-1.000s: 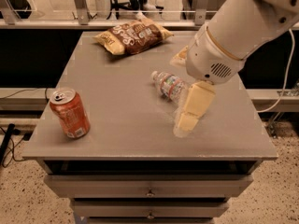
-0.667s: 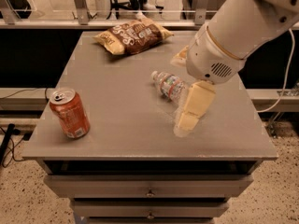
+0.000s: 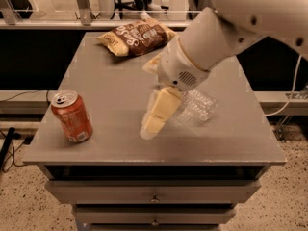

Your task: Move coke can near water bottle

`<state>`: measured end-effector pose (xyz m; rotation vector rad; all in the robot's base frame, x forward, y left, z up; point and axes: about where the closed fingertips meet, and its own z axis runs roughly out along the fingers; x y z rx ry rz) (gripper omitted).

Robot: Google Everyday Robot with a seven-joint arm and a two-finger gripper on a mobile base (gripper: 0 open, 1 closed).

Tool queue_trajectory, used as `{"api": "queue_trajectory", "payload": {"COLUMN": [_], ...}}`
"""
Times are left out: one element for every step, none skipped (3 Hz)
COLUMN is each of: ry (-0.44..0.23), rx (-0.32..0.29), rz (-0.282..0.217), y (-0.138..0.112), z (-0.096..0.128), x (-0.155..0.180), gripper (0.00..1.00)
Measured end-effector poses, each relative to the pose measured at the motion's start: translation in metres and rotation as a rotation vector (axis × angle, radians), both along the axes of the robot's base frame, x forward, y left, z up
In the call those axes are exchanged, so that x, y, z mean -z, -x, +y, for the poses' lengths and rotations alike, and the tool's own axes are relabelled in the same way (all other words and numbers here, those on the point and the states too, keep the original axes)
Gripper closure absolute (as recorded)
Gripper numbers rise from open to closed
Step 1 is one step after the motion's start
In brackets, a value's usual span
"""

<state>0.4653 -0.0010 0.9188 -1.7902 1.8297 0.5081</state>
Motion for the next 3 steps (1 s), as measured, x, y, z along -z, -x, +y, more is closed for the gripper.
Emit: {"api": "queue_trajectory", "payload": {"ry": [-0.119, -0.290, -0.406], "rx": [-0.053, -0.099, -0.124], "rz": [0.039, 0.107, 0.141], "y": [-0.008, -0.005, -0.003], "z": [0.052, 0.099, 0.124], "x": [0.016, 0.037, 0.045], "gripper": [0.00, 0.00, 0.00]}}
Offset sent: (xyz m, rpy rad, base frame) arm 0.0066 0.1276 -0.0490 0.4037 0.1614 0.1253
